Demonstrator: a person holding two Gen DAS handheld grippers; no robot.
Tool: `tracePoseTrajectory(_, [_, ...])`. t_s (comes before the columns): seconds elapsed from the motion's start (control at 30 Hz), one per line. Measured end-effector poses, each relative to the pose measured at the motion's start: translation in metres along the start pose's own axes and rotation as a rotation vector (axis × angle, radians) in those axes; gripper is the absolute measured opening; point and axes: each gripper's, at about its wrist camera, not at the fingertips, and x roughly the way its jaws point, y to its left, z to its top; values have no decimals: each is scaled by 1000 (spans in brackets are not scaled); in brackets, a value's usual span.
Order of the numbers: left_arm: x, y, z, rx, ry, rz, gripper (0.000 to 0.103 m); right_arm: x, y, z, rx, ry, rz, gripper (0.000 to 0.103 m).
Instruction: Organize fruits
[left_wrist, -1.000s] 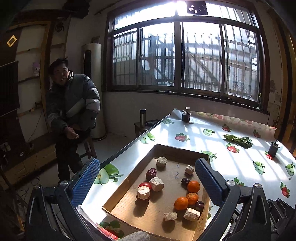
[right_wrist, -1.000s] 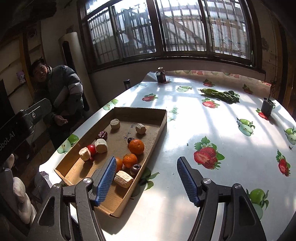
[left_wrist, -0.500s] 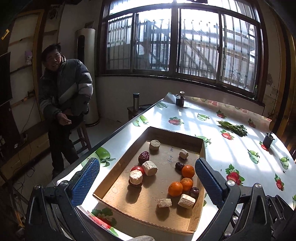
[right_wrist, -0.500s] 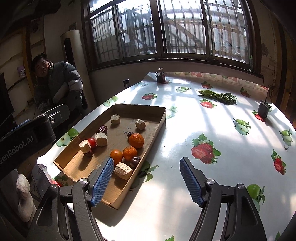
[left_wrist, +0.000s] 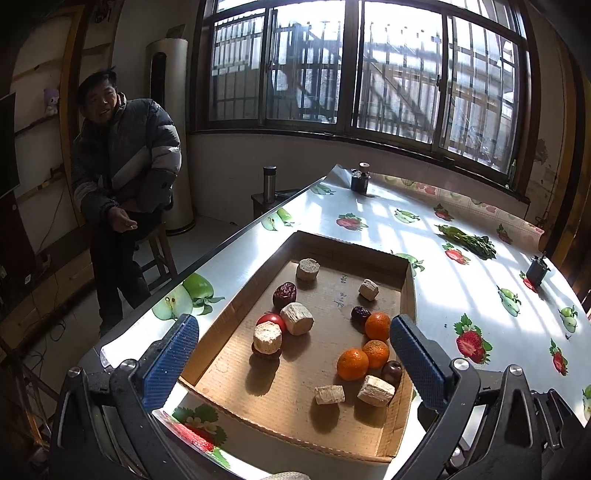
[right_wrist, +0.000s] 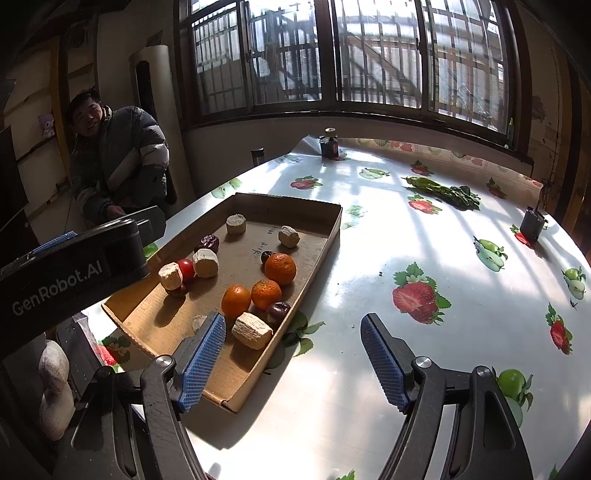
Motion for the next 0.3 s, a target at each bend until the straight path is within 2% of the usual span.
tracePoseTrajectory(0.3, [9,-1,-2,-9,37,1,103,2,4,-2,-20,0,2,83])
